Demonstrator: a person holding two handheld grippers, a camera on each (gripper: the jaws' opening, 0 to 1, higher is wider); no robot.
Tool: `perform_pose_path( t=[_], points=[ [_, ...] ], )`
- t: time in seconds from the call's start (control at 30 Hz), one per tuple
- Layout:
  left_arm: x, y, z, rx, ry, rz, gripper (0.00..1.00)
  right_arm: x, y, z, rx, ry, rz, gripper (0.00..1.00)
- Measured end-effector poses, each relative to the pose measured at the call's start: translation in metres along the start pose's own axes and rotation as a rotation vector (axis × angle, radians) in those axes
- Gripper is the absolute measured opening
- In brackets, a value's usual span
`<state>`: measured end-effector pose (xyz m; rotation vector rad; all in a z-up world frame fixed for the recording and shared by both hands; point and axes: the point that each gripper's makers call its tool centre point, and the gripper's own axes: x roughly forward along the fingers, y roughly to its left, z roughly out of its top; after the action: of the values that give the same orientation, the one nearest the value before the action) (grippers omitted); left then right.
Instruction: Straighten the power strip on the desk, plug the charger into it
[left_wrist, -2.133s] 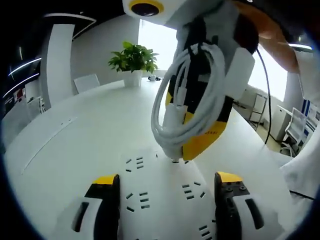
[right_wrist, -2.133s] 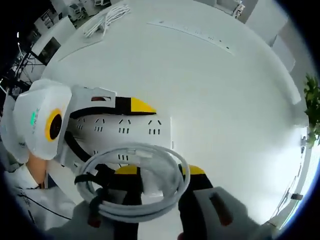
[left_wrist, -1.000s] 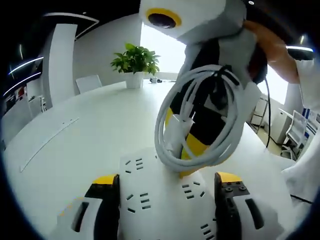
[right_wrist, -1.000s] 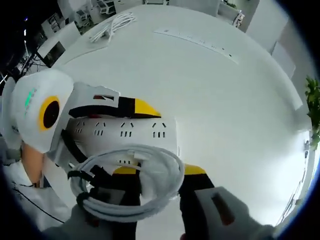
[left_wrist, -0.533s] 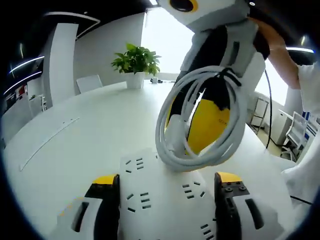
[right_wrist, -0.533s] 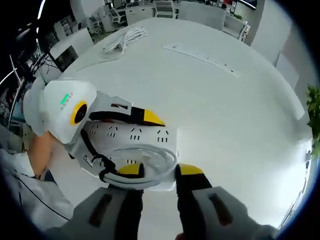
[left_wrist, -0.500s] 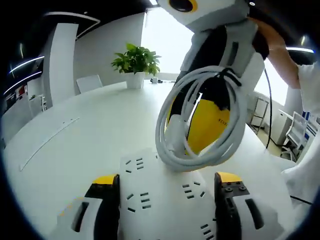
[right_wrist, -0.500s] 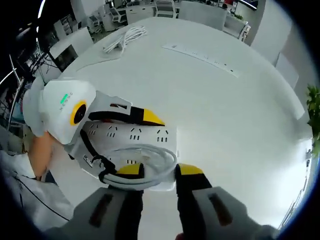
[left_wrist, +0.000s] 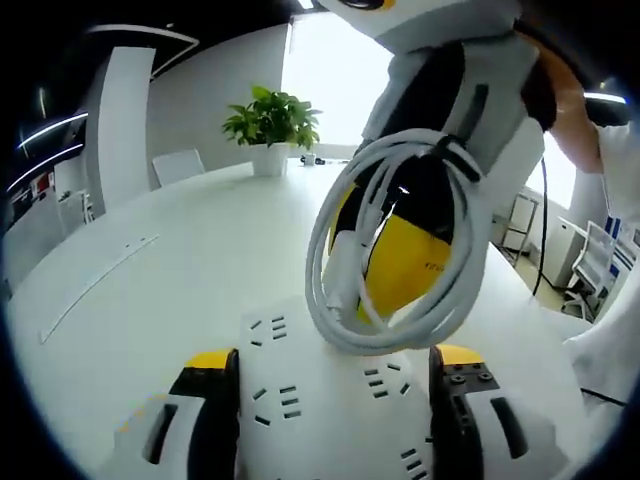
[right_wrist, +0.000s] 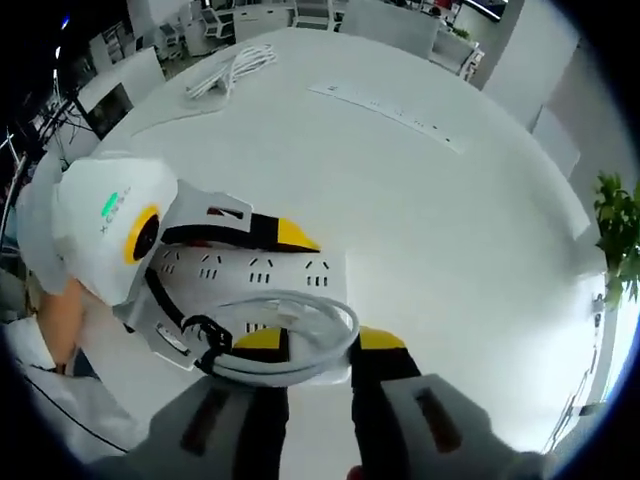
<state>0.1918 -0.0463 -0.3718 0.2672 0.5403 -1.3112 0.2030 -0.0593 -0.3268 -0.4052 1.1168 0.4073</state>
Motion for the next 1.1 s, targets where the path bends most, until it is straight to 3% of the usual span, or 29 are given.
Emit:
perform_pose_path(
  t=[1.1],
  points=[
    [-0.0019, -0.0011, 0.0005, -0.008, -0.011, -0.004, 0.79, 0.0044, 0.0032, -0.0007, 0.027, -0.074, 0.098, 0.24]
  ],
)
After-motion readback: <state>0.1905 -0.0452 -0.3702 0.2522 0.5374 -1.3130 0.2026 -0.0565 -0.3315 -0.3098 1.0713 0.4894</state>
